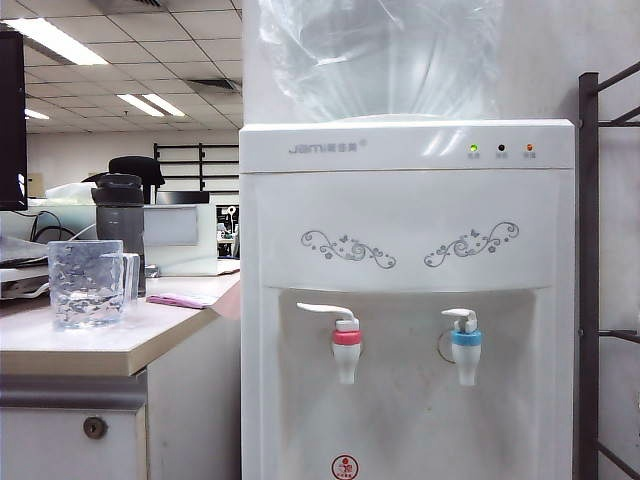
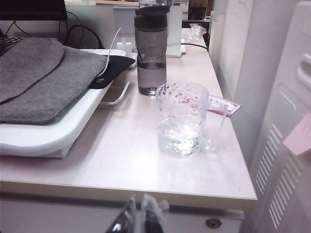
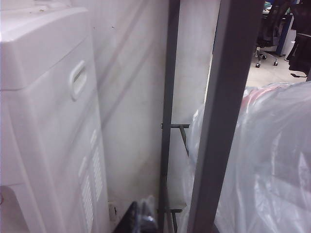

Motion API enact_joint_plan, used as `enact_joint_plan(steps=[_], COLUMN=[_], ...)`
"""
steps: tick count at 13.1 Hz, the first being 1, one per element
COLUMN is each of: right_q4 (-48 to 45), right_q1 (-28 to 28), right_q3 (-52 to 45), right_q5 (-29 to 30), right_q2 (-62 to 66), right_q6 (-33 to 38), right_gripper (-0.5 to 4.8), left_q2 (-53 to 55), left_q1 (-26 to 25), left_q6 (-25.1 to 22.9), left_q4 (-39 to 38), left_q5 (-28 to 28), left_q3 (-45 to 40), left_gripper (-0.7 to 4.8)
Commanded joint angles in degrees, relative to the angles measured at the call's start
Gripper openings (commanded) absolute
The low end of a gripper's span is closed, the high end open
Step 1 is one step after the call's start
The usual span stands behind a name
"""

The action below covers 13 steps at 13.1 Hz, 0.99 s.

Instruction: Pick up the plastic mug from the left desk, go to the cold water outlet of the water dispenser, press the vertical switch to get some water, then put the mug back on the desk.

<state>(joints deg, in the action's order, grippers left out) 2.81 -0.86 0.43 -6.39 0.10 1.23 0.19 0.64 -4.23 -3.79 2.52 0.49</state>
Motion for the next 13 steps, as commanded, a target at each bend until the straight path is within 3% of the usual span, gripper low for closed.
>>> enact_joint_plan(steps=[1, 5, 7, 8, 12, 13], right_q4=[-1.79, -1.75, -1.29, 1.66, 5.64, 7.85], right_q1=[0.02, 0.02, 0.02, 0.02, 0.02, 0.02], right_q3=[0.02, 0.07, 1.62, 6.84, 16.33, 20.06], right_q5=[0.13, 1.79, 2.23, 2.27, 2.27, 4.79], right_q2=[0.04, 0.04, 0.04, 0.07, 1.92, 5.84], right_q6=[0.28, 0.24, 0.24, 0.31, 0.26, 0.24], right_gripper=[-0.01, -0.01, -0.01, -0.01, -0.01, -0.01], left_q2=[-0.04, -0.04, -0.04, -0.04, 1.42, 4.76], left_q1=[0.07, 0.07, 0.07, 0.11, 0.13, 0.13], left_q6=[0.17, 0.15, 0.68, 8.13, 9.70, 11.30], left_q4=[0.31, 0.46, 1.27, 3.82, 3.85, 4.00], left_q5=[-0.22, -0.20, -0.20, 1.40, 1.03, -1.40], left_q3=[-0.02, -0.02, -0.02, 1.62, 6.93, 8.90], left_gripper=[0.27, 0.26, -0.08, -0.07, -0.07, -0.07])
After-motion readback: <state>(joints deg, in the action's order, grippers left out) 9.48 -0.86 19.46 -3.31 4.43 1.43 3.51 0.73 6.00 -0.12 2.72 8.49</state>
